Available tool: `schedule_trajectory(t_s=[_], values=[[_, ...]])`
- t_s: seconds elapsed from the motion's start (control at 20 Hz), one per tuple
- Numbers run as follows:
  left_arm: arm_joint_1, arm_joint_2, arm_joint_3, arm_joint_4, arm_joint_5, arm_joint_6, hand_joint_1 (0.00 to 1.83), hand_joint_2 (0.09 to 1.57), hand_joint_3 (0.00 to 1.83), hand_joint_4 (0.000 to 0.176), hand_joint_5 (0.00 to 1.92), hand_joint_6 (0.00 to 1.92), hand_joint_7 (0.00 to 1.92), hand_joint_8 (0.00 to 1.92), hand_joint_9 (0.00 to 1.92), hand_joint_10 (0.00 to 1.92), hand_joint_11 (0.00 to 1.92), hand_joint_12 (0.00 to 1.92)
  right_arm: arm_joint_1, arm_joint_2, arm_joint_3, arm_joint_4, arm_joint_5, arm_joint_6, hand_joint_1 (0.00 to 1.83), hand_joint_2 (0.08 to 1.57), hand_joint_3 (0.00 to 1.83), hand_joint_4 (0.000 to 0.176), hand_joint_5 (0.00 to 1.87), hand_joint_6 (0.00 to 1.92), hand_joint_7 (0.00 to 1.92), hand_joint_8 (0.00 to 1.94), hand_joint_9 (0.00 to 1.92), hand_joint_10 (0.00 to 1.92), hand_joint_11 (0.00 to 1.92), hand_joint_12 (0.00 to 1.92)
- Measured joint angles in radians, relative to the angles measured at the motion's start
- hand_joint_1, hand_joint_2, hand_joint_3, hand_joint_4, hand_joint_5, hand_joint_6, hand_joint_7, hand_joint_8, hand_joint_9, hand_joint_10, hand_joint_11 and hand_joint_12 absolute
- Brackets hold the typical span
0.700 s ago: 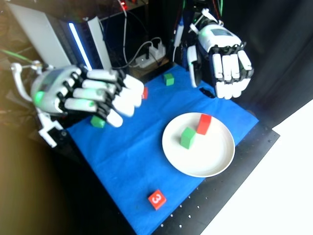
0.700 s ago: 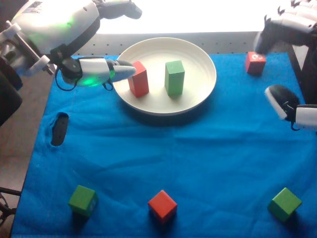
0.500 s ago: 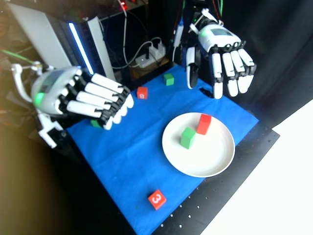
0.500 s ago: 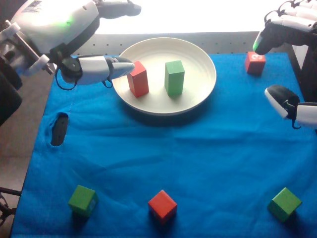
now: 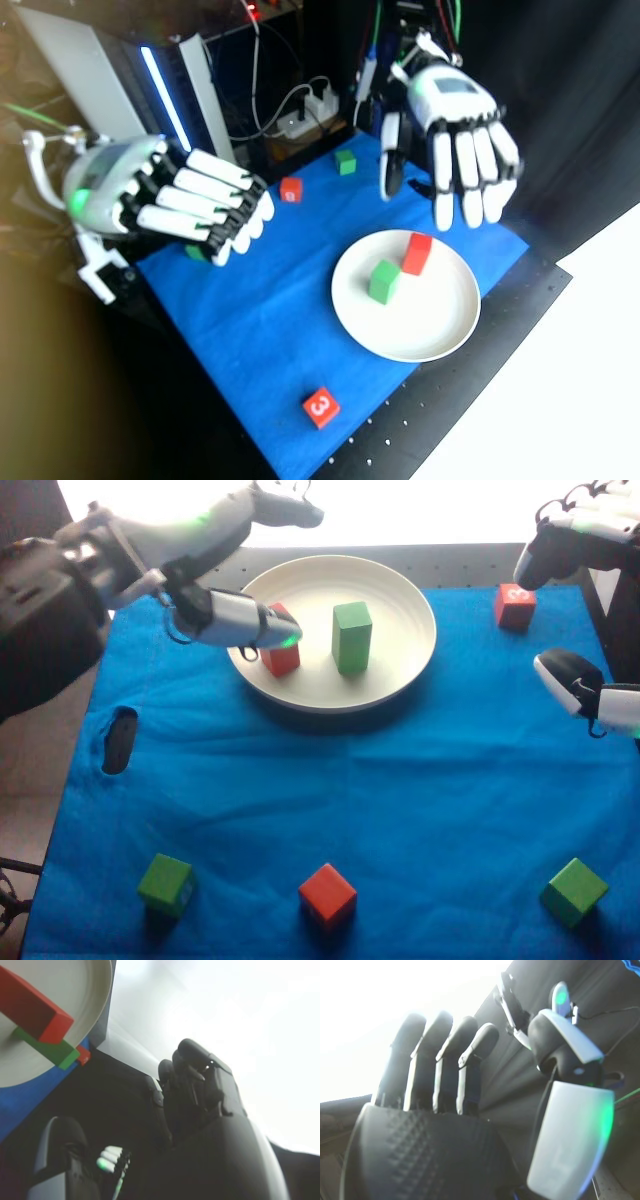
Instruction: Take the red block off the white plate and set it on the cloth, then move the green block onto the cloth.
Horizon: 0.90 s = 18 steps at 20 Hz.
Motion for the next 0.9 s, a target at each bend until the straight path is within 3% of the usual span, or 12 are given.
schedule_trajectory(t_s=[0.1, 0.15, 0.2, 0.25, 0.3, 0.45, 0.5, 0.55, 0.75, 0.8, 0.85, 0.9], values=[[-0.008, -0.02, 0.024, 0.01, 0.07, -0.002, 0.93, 0.91, 0.0, 0.02, 0.51, 0.02, 0.48, 0.03, 0.49, 0.15, 0.0, 1.53, 0.0, 0.0, 0.002, 0.0, 0.0, 0.0, 1.14, 0.72, 0.64, 0.0, 0.6, 1.13, 0.57, 1.25, 0.44, 1.46, 0.29, 1.85], [-0.013, -0.033, 0.043, 0.012, 0.099, -0.002, 0.94, 0.9, 0.0, 0.014, 0.52, 0.02, 0.49, 0.02, 0.48, 0.16, 0.0, 1.54, 0.0, 0.0, 0.002, 0.001, 0.002, 0.0, 1.12, 0.71, 0.64, 0.0, 0.6, 1.12, 0.57, 1.24, 0.45, 1.45, 0.29, 1.84], [-0.016, -0.042, 0.058, 0.012, 0.111, -0.002, 0.93, 0.9, 0.0, 0.024, 0.53, 0.01, 0.51, 0.01, 0.46, 0.26, 0.0, 1.56, 0.0, 0.0, 0.002, 0.0, 0.002, 0.0, 1.13, 0.7, 0.65, 0.0, 0.61, 1.11, 0.57, 1.25, 0.45, 1.46, 0.3, 1.84], [-0.02, -0.05, 0.071, 0.011, 0.127, -0.002, 0.94, 0.9, 0.0, 0.019, 0.53, 0.01, 0.52, 0.01, 0.43, 0.37, 0.04, 1.56, 0.0, 0.0, 0.002, 0.0, 0.002, 0.0, 1.13, 0.7, 0.66, 0.0, 0.61, 1.11, 0.57, 1.26, 0.44, 1.47, 0.31, 1.83], [-0.021, -0.057, 0.084, 0.008, 0.141, -0.002, 0.96, 0.89, 0.0, 0.0, 0.54, 0.01, 0.53, 0.01, 0.4, 0.51, 0.06, 1.59, 0.0, 0.0, 0.002, 0.0, 0.003, 0.0, 1.14, 0.69, 0.66, 0.0, 0.6, 1.11, 0.56, 1.27, 0.46, 1.48, 0.34, 1.83], [-0.021, -0.082, 0.108, 0.003, 0.185, -0.002, 0.99, 0.9, 0.0, 0.006, 0.55, 0.01, 0.49, 0.0, 0.32, 0.51, 0.0, 1.57, 0.0, 0.0, 0.004, 0.0, 0.003, 0.0, 1.15, 0.69, 0.67, 0.0, 0.61, 1.1, 0.58, 1.28, 0.47, 1.49, 0.34, 1.84], [-0.021, -0.092, 0.119, -0.001, 0.199, -0.002, 0.98, 0.9, 0.0, 0.0, 0.56, 0.01, 0.52, 0.01, 0.34, 0.56, 0.05, 1.57, 0.0, 0.0, 0.004, 0.0, 0.003, 0.0, 1.13, 0.7, 0.67, 0.0, 0.61, 1.1, 0.58, 1.28, 0.47, 1.5, 0.35, 1.84], [-0.021, -0.101, 0.131, -0.003, 0.207, -0.002, 0.95, 0.9, 0.0, 0.012, 0.56, 0.01, 0.52, 0.01, 0.34, 0.57, 0.05, 1.57, 0.0, 0.0, 0.004, 0.0, 0.002, 0.0, 1.13, 0.7, 0.66, 0.0, 0.61, 1.11, 0.58, 1.28, 0.46, 1.5, 0.34, 1.83], [-0.021, -0.133, 0.167, -0.015, 0.242, -0.002, 1.01, 0.94, 0.01, 0.015, 0.61, 0.03, 0.56, 0.02, 0.35, 0.59, 0.0, 1.55, 0.0, 0.0, 0.004, 0.0, 0.003, 0.0, 1.15, 0.71, 0.63, 0.0, 0.58, 1.14, 0.56, 1.3, 0.44, 1.52, 0.29, 1.87], [-0.02, -0.138, 0.172, -0.017, 0.248, -0.002, 1.06, 0.96, 0.01, 0.0, 0.65, 0.03, 0.61, 0.03, 0.38, 0.66, 0.06, 1.58, 0.0, 0.0, 0.004, -0.001, 0.003, 0.0, 1.16, 0.71, 0.62, 0.0, 0.58, 1.14, 0.55, 1.31, 0.42, 1.54, 0.28, 1.89], [-0.02, -0.142, 0.175, -0.02, 0.252, -0.002, 1.1, 0.99, 0.01, 0.0, 0.69, 0.03, 0.69, 0.08, 0.45, 0.91, 0.24, 1.65, 0.0, 0.0, 0.004, 0.0, 0.003, 0.0, 1.18, 0.7, 0.61, 0.0, 0.58, 1.14, 0.55, 1.31, 0.42, 1.54, 0.28, 1.89], [-0.019, -0.145, 0.179, -0.025, 0.253, -0.002, 1.13, 1.01, 0.01, 0.0, 0.7, 0.03, 0.73, 0.11, 0.49, 1.01, 0.34, 1.65, 0.0, 0.0, 0.004, 0.0, 0.003, 0.0, 1.21, 0.69, 0.61, 0.0, 0.58, 1.14, 0.55, 1.31, 0.42, 1.55, 0.29, 1.89]])
